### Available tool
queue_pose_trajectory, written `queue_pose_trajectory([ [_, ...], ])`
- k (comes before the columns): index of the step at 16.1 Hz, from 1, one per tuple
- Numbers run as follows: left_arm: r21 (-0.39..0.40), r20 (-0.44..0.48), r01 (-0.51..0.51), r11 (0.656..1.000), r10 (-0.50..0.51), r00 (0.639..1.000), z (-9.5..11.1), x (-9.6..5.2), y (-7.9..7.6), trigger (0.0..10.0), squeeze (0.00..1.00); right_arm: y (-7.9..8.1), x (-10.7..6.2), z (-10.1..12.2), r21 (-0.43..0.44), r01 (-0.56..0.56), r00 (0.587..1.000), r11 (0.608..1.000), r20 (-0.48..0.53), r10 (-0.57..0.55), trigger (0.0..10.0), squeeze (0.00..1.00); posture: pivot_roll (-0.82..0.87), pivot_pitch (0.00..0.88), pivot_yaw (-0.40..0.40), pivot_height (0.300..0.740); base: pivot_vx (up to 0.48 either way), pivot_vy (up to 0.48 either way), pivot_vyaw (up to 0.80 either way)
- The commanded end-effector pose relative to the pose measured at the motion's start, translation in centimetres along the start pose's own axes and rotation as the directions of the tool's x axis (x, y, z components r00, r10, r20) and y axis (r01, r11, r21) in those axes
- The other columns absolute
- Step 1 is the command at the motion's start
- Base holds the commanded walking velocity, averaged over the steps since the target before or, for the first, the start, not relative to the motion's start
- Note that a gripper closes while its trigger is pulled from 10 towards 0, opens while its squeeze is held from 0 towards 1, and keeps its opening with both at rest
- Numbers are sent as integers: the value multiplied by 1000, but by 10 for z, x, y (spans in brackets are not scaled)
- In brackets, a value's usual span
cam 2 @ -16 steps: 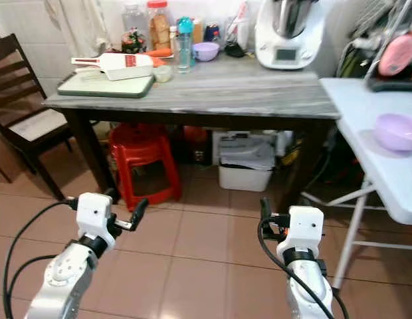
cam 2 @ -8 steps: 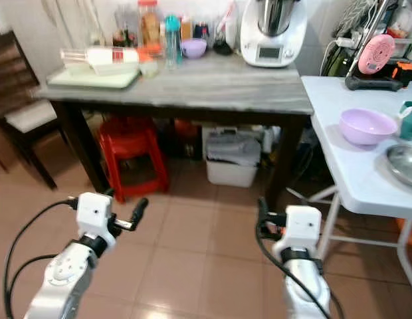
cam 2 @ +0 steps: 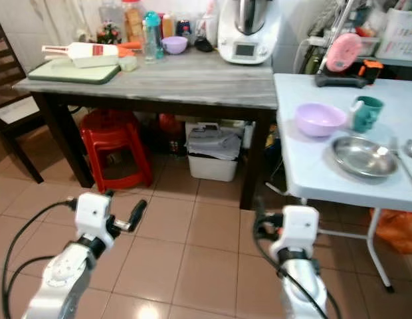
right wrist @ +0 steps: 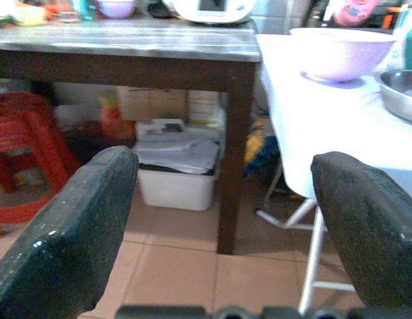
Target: Setting the table
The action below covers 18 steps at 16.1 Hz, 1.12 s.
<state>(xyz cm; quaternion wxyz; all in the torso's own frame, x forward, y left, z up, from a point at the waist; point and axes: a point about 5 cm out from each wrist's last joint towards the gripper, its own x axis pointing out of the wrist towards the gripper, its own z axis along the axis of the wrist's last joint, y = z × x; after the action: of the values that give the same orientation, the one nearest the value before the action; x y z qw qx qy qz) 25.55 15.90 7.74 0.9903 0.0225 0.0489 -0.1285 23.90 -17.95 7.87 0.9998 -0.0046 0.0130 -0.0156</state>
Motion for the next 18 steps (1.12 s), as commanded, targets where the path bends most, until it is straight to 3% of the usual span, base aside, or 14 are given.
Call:
queue_pose_trajectory([
  [1, 3, 9, 5, 1000, -5, 1000, 2, 2, -1, 10000, 0, -4, 2, 3, -12, 5, 1000, 1000, 12, -5, 10000, 0, 43, 0, 23, 740, 0, -326, 0],
  [6, 1, 13, 9, 1000, -9, 1000, 3, 2, -2, 10000, 0, -4, 3, 3, -15, 3, 1000, 1000, 12, -3, 10000, 0, 43, 0, 19, 740, 0, -272, 0],
  [18, -11, 14, 9, 1000, -9, 1000, 1, 3, -5, 10000, 0, -6, 3, 5, -21, 8, 1000, 1000, 12, -7, 10000, 0, 34, 0, 14, 740, 0, -480, 0],
])
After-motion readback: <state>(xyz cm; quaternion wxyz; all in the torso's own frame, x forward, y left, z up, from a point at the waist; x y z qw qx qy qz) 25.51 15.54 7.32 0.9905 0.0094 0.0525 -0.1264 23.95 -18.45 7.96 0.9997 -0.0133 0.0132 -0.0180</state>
